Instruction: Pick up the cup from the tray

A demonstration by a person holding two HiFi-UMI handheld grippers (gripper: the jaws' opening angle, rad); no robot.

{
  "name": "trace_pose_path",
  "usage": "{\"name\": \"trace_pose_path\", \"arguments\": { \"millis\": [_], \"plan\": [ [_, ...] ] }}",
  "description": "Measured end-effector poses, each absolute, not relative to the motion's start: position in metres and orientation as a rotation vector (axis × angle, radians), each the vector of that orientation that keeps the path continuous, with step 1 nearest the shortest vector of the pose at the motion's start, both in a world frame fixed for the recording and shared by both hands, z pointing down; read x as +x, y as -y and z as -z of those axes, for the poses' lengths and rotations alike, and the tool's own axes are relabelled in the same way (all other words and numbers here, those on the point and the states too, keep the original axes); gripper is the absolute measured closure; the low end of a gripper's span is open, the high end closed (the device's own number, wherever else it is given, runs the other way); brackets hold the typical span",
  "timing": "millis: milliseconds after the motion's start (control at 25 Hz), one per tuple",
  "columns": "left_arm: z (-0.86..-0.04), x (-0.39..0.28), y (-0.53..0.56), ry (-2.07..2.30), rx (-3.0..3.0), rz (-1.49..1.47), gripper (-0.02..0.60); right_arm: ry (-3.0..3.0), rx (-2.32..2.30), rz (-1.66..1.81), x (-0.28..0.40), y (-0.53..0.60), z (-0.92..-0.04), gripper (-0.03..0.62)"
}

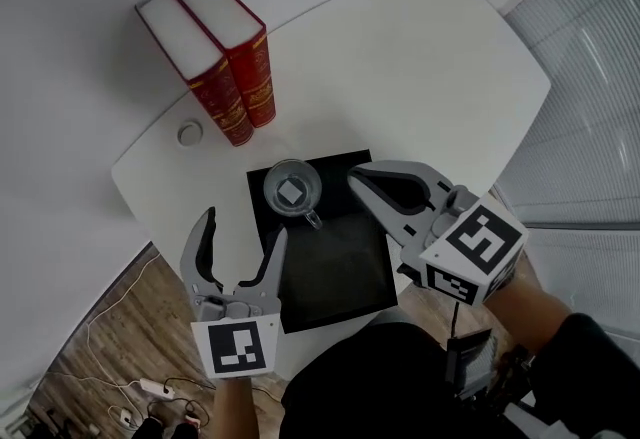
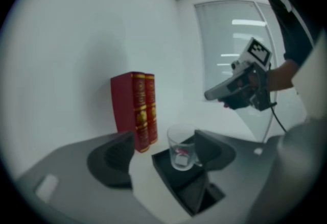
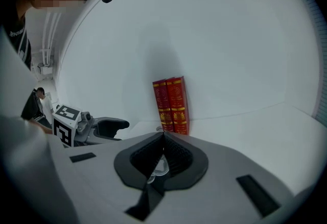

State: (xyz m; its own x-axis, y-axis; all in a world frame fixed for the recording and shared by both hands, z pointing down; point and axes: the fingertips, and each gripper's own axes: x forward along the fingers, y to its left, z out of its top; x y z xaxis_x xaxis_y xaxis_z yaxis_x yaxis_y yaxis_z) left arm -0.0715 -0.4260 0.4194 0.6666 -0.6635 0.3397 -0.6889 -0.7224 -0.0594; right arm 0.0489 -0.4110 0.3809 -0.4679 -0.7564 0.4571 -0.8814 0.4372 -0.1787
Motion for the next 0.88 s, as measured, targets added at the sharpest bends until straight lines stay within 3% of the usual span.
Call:
{"name": "trace_pose_path", "arguments": {
  "millis": [120, 480, 880],
  "plan": [
    [-0.436, -0.058, 0.425, 1.065, 2.876, -0.633, 0.165, 2.361, 1.437, -0.593, 0.063, 0.411, -0.387, 0.580],
    [-0.473, -0.033, 0.438, 0.920, 2.945, -0.706, 0.118, 2.310, 1.461, -0.651, 0.084, 0.416, -0.400, 0.580],
    [-0.495, 0.001, 0.438, 0.606, 3.095, -0.897, 0.113, 2.275, 1.484, -0.729, 0.103, 0.414, -0.417, 0.580]
  ]
}}
